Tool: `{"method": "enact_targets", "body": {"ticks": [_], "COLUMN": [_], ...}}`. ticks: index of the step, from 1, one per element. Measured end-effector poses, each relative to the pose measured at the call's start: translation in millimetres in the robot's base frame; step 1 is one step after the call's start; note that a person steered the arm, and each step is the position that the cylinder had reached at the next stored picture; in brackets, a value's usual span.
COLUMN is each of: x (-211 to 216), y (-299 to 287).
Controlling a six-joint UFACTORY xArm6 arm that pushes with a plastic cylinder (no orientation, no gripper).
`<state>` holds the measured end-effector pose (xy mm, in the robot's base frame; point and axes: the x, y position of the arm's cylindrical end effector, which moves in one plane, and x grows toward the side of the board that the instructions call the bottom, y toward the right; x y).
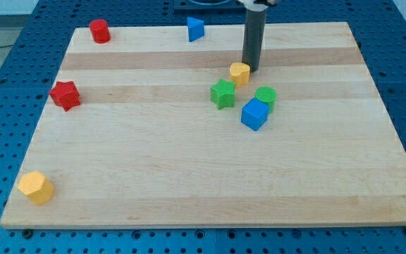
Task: Slightly move the blue triangle to the left side
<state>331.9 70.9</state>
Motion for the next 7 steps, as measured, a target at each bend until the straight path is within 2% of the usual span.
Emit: {"method": "enact_targets", "body": {"ticks": [1, 2, 3, 4, 7], "x": [9, -5, -91, -138, -139], "y": [0, 1, 22, 20, -45]}}
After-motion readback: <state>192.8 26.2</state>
